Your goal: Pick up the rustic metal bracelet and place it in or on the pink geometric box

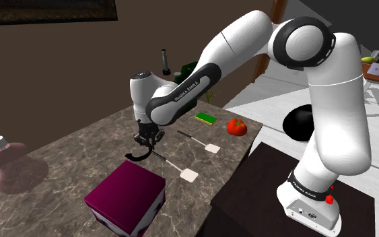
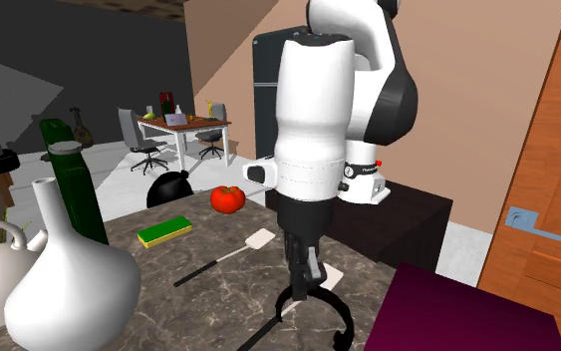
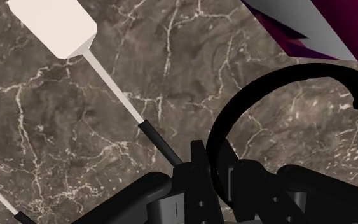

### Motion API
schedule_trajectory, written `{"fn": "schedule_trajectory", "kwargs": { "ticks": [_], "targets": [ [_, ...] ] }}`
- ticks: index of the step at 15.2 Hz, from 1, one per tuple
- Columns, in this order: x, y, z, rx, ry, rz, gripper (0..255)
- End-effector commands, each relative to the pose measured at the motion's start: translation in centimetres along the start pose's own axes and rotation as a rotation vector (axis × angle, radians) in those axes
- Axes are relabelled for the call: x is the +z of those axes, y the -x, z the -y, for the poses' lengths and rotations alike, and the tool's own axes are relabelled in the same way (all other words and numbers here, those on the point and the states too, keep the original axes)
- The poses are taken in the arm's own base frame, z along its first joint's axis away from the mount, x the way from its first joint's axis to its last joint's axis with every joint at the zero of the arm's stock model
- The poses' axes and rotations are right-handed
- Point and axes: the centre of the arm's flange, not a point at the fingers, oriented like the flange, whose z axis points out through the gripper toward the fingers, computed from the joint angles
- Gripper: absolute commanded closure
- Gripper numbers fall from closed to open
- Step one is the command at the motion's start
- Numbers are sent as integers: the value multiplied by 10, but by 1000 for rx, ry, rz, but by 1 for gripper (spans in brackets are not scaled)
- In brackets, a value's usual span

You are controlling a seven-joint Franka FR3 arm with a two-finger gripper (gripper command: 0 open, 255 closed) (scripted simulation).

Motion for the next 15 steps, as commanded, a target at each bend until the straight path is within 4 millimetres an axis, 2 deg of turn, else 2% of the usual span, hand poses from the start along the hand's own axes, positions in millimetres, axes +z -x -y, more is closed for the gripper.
{"fn": "schedule_trajectory", "kwargs": {
  "ticks": [1, 15],
  "targets": [
    [-11, 0, -2, 0, 0, 0, 255],
    [-85, -2, -3, 0, 0, 0, 255]
  ]
}}
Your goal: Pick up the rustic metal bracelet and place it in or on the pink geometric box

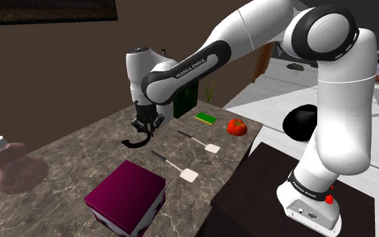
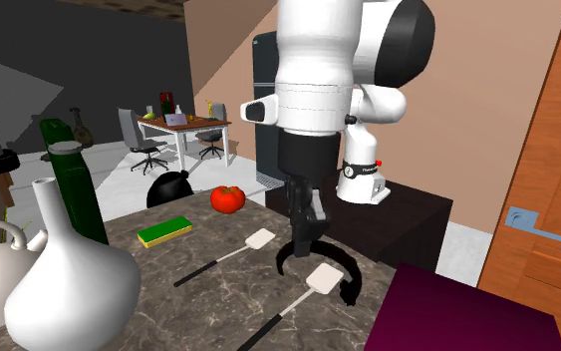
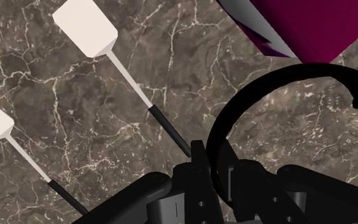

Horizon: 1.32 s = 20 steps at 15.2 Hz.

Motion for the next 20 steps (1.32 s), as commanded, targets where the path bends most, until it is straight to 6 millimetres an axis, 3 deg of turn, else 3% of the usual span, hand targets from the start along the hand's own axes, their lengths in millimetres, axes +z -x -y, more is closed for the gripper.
{"fn": "schedule_trajectory", "kwargs": {
  "ticks": [1, 13, 20],
  "targets": [
    [-11, -1, -1, 0, 0, 0, 255],
    [-70, -3, -2, 0, 0, 0, 255],
    [-74, 73, 50, 0, 0, 0, 255]
  ]
}}
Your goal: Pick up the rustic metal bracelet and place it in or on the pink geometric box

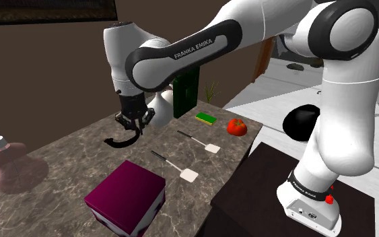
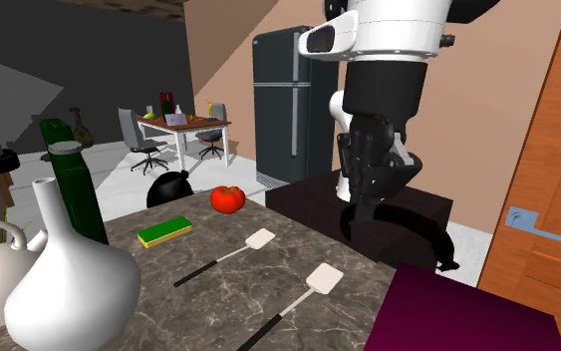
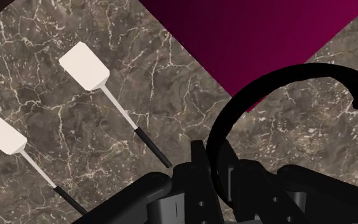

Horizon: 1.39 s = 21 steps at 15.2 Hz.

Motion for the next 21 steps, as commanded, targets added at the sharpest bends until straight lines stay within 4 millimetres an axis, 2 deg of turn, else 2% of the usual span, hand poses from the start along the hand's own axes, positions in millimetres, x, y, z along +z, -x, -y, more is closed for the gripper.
{"fn": "schedule_trajectory", "kwargs": {
  "ticks": [1, 6, 19, 21],
  "targets": [
    [1, 24, 14, 1, 0, 0, 255],
    [-1, 78, 51, 1, 0, 0, 255],
    [68, 81, 52, 1, 0, 0, 255],
    [68, 81, 52, 1, 0, 0, 255]
  ]
}}
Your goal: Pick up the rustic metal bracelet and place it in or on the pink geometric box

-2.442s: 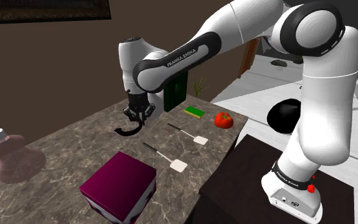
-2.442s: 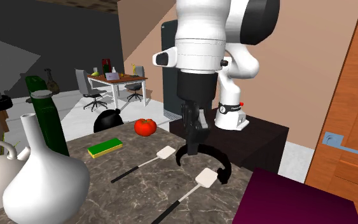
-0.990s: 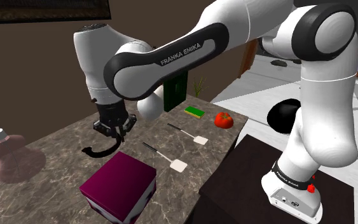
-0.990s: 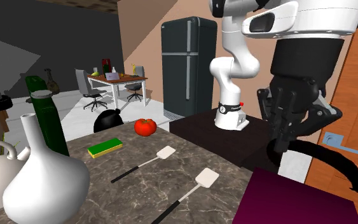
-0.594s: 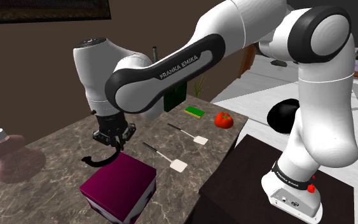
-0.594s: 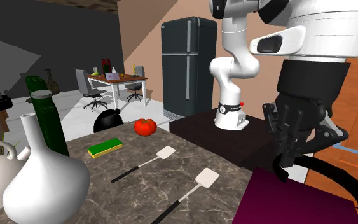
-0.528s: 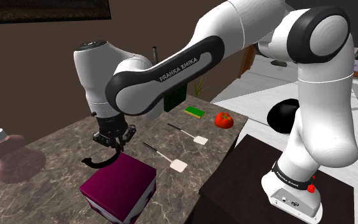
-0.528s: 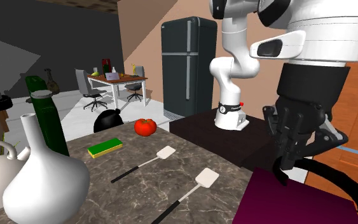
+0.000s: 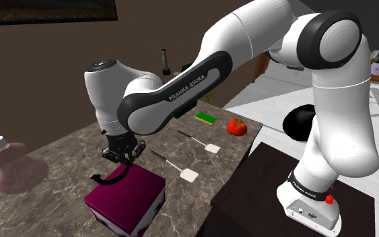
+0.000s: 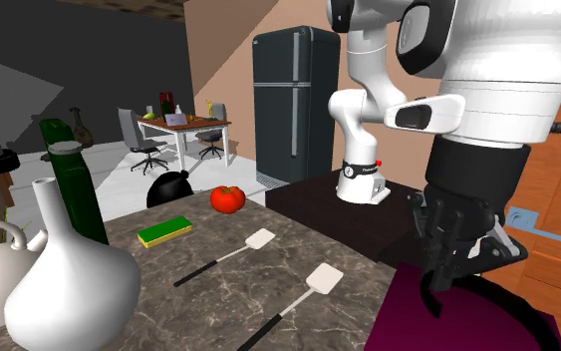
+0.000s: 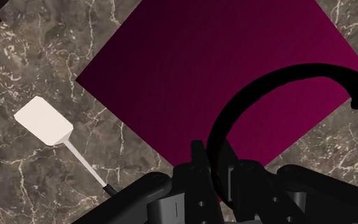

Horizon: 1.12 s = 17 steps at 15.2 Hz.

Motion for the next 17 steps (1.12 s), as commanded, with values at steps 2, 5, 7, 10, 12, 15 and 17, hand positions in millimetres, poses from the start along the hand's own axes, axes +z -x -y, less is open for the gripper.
{"fn": "schedule_trajectory", "kwargs": {
  "ticks": [2, 5, 7, 10, 12, 15, 17],
  "targets": [
    [1, 0, 0, 0, -1, 0, 255],
    [1, 0, 0, 0, -1, 0, 255],
    [1, 0, 0, 0, -1, 0, 0],
    [1, 0, 0, 0, -1, 0, 0],
    [-12, 0, 0, 0, -1, 0, 0],
    [-49, 0, 0, 0, -1, 0, 0],
    [-49, 0, 0, 0, -1, 0, 0]
  ]
}}
